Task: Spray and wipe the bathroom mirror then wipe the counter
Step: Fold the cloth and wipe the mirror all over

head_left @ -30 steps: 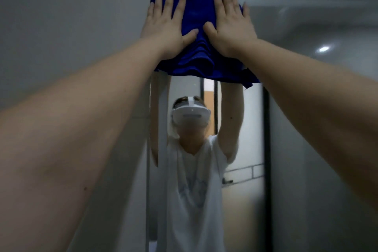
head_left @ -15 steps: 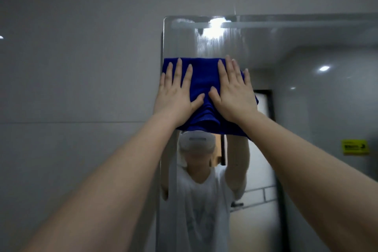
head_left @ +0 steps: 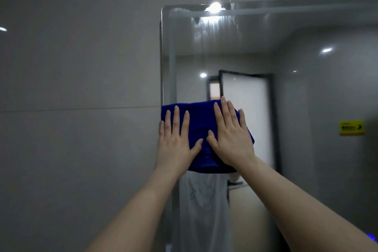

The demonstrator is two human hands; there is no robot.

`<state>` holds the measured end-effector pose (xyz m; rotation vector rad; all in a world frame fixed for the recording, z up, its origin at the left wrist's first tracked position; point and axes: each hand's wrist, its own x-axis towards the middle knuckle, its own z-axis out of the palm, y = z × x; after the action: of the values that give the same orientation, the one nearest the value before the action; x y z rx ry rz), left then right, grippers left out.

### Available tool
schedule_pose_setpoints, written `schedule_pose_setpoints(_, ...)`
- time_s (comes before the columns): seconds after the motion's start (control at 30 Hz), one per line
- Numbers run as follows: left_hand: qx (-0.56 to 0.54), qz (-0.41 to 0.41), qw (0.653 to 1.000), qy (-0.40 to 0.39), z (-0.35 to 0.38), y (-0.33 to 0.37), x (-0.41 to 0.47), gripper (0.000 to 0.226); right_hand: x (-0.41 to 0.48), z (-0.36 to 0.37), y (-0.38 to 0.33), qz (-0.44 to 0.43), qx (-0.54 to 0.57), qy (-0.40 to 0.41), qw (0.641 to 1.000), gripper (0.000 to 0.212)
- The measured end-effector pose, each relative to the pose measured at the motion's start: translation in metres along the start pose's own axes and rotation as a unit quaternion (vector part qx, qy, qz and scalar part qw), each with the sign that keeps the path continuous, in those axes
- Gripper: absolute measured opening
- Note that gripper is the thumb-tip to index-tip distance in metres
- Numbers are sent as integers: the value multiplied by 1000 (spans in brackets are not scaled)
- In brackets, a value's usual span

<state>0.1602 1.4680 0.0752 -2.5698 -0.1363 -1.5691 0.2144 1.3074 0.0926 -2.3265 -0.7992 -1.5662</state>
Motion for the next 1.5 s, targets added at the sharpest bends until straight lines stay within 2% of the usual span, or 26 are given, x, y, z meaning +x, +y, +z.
schedule_pose_setpoints(0.13, 23, 18, 999, -31, -20, -5, 14, 86, 10, -8, 0, -7, -22, -14, 1000, 76)
schedule_pose_setpoints(0.37, 13, 11, 999, -31, -76, -16, 110, 86, 112, -59, -3, 9, -11, -23, 1000, 75)
schedule_pose_setpoints(0.63, 39, 58, 996, 58, -103, -40, 200, 83, 199, -77, 9, 2, -25, 45, 999, 73)
schedule_pose_setpoints(0.77, 52, 51, 996, 58, -127, -38, 246, 83, 244, -99, 15, 8, -29, 41, 999, 72)
schedule_pose_setpoints(1.2, 49, 57, 991, 110, -129, -25, 266, 80, 241, -108, 37, -5, -43, 54, 998, 66)
schedule_pose_setpoints(1.33, 36, 55, 989, 130, -119, 16, 267, 78, 233, -111, 74, 9, -26, 74, 997, 65)
schedule_pose_setpoints(1.5, 20, 63, 990, 125, -112, 89, 280, 79, 219, -134, 141, 32, -43, 47, 997, 66)
